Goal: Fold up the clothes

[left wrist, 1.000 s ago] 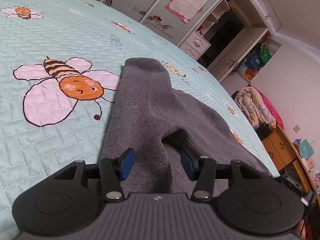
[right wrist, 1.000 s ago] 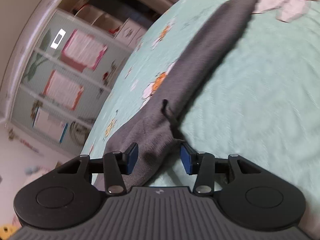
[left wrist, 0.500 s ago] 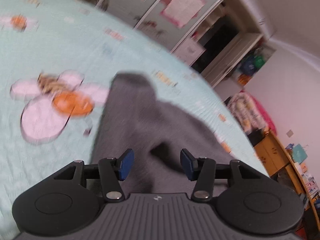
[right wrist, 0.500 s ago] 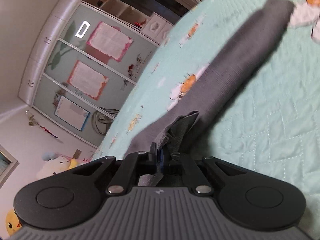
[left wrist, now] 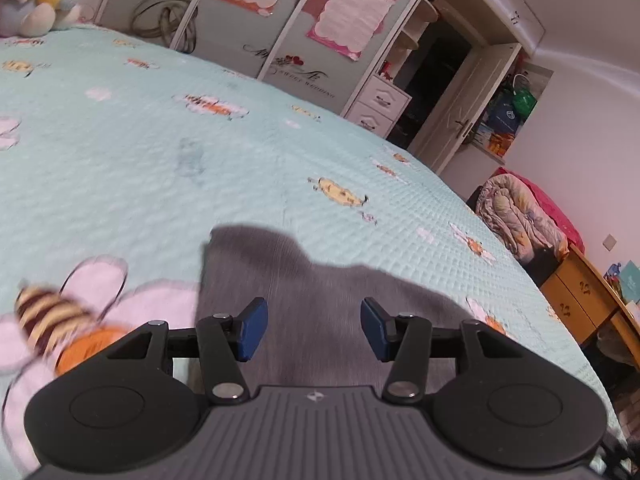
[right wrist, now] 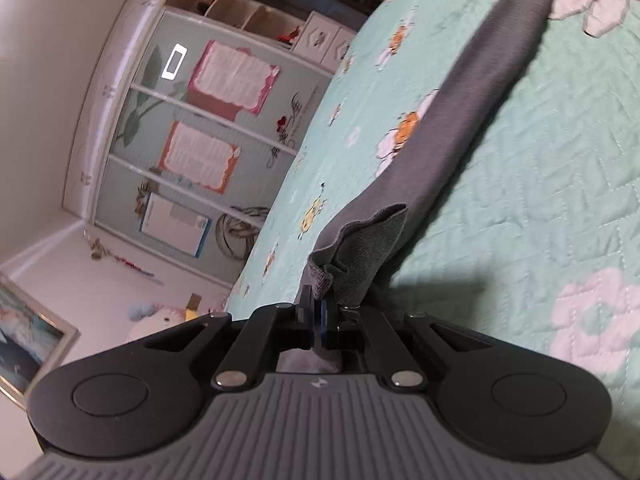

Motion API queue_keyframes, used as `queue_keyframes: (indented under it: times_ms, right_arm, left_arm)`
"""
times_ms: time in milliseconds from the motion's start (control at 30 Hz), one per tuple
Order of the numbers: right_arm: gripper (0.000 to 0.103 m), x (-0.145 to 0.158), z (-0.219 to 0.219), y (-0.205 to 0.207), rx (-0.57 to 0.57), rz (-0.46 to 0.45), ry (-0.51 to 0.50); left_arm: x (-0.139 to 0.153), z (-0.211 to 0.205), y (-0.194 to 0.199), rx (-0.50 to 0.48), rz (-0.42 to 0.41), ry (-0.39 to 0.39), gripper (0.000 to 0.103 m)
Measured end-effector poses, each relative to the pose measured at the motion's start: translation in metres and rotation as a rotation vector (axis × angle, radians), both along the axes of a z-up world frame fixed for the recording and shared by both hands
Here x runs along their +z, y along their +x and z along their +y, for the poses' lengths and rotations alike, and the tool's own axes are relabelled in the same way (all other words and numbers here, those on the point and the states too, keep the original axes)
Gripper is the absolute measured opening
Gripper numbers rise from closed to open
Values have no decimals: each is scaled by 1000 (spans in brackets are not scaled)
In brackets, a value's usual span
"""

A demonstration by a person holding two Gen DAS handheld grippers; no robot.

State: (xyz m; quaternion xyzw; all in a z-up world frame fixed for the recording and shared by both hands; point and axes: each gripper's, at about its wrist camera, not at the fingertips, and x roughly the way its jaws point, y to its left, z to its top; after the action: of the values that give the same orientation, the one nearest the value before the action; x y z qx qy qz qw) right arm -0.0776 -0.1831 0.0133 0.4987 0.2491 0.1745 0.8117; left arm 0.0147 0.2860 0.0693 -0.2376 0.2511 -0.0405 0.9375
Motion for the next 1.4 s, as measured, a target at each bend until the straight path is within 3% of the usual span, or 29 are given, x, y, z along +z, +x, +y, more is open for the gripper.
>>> queue_keyframes:
  times_ms: [100, 167, 233, 300, 400, 467, 567, 667, 767, 867, 1000, 1100, 1233, 1267, 1300, 1333, 1400]
  right_arm:
    - [1, 5, 0, -4, 10, -6, -48]
    - [1, -4, -4, -4, -24, 19, -147]
    - [1, -29, -11, -1, -41, 122, -152]
    - [0, -55, -13, -2, -29, 199, -155]
    - [0, -50, -4, -9, -6, 145, -259]
    - [0, -51, -7, -10, -2, 149, -242]
    - [1, -56, -16, -14, -16, 156, -170]
    - [10, -48, -23, -22, -82, 144, -175]
    - [33, -30, -24, -29, -129, 79, -265]
    - [52, -22, -26, -22, -89, 43, -299]
    - [56, -29, -39, 8, -46, 59, -251]
    - [61, -31, -40, 31, 35, 22, -335]
    - [64, -29, -35, 51, 171, -22, -379]
    - [57, -26, -30, 54, 230, -42, -404]
    - [27, -22, -25, 56, 286, -66, -424]
    - [11, -18, -22, 58, 317, -70, -450]
    - [6, -10, -22, 65, 328, -23, -445]
  left_arm:
    - [-2, -4, 28, -24, 5, 90, 56]
    - [-20, -5, 49, -23, 83, 139, 56]
    - [-36, -6, 57, -19, 120, 180, 55]
    - [-41, -9, 53, -25, 85, 209, 58]
    - [-40, -14, 51, -43, 82, 253, 64]
    - [-38, -18, 53, -64, 90, 278, 70]
    - [-32, -23, 51, -77, 107, 323, 71]
    - [-21, -20, 37, -68, 96, 303, 71]
    - [-9, -21, 6, -82, 55, 260, 70]
    - [2, -42, -35, -165, 2, 303, 70]
    - [5, -75, -87, -282, -40, 382, 70]
    - [-1, -93, -102, -360, 9, 383, 70]
    - [-11, -110, -106, -380, 11, 471, 71]
    - [-13, -114, -104, -370, 7, 516, 71]
    - [-16, -118, -101, -379, 1, 561, 70]
    - [-20, -122, -99, -396, -4, 606, 70]
    - [-27, -129, -95, -429, -16, 696, 71]
